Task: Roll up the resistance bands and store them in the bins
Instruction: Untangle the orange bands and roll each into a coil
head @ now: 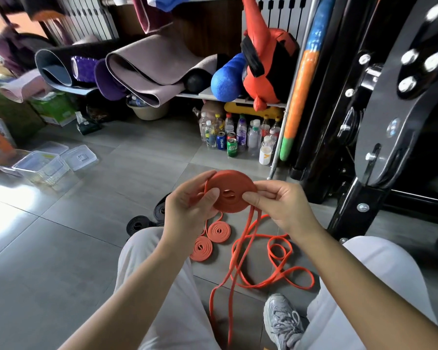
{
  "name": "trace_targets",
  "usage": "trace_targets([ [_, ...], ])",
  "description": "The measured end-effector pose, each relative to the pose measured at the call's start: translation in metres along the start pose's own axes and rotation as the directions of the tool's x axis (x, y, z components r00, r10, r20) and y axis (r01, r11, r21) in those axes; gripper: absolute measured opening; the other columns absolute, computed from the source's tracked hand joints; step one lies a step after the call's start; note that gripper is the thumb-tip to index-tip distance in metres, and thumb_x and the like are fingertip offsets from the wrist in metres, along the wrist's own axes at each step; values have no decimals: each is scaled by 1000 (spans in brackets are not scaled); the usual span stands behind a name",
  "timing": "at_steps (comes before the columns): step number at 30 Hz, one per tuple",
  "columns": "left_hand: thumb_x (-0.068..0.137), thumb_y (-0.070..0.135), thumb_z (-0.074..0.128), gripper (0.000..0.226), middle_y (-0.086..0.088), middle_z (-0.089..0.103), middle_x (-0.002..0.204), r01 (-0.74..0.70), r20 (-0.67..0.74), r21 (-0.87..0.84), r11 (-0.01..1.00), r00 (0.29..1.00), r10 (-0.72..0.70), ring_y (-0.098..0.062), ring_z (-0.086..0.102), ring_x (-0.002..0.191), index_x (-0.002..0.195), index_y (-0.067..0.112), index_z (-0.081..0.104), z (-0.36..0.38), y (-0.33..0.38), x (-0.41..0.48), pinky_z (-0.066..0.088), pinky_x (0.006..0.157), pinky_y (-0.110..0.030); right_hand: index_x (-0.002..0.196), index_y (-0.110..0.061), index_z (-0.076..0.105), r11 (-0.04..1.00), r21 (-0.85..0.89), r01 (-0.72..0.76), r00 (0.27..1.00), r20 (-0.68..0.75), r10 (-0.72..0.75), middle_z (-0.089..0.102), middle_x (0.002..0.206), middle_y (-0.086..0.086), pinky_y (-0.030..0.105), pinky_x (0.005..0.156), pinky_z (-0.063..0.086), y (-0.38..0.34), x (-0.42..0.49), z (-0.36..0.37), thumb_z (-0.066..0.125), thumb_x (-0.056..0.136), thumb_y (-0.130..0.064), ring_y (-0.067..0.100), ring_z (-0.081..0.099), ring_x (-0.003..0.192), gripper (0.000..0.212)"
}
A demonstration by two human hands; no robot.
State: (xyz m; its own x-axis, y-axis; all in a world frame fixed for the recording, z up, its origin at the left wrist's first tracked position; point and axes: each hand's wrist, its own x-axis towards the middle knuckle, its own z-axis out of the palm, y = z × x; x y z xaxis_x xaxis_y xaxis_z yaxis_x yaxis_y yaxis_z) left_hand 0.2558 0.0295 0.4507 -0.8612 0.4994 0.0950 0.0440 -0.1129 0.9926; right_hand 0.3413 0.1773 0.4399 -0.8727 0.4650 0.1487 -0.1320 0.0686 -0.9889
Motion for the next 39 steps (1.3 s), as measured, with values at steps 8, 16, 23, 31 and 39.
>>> trace_targets([
  [8,80,22,62,59,6,55,120,-538,519,693,479,834,185,-14,59,102,132,42,41,-17,11,13,51,84,-33,77,-43,68,921,-384,70,991,129,-21,71,72,-20,24,75,55,-1,4,-5,75,76,-7,0,68,71,37],
  [16,83,3,63,46,18,60,96,-463,477,663,589,867,145,-5,57,91,121,29,62,-16,16,19,41,81,-12,84,-31,69,965,-260,23,991,135,13,73,73,-13,24,77,56,-1,7,-8,74,75,1,7,68,73,34],
  [23,82,2,67,53,13,69,98,-323,265,493,808,940,214,-16,66,91,106,47,59,-19,5,16,53,87,-33,82,-23,69,988,-150,-46,988,139,67,70,65,-18,10,67,49,9,3,-10,71,74,8,-6,63,65,32],
  [31,80,-1,67,39,-2,70,100,-8,75,-54,998,997,12,-19,68,90,107,27,65,-7,-7,3,58,73,-43,103,-9,64,987,147,-71,997,10,71,71,68,-12,11,66,51,16,1,5,62,77,13,-1,66,68,34],
  [39,85,8,65,23,1,67,92,-12,191,310,951,980,-50,-22,65,86,91,30,62,-14,3,17,57,78,-39,96,-14,68,992,-112,-65,995,72,73,70,67,-18,10,67,49,15,4,-8,69,76,6,-5,65,67,28],
])
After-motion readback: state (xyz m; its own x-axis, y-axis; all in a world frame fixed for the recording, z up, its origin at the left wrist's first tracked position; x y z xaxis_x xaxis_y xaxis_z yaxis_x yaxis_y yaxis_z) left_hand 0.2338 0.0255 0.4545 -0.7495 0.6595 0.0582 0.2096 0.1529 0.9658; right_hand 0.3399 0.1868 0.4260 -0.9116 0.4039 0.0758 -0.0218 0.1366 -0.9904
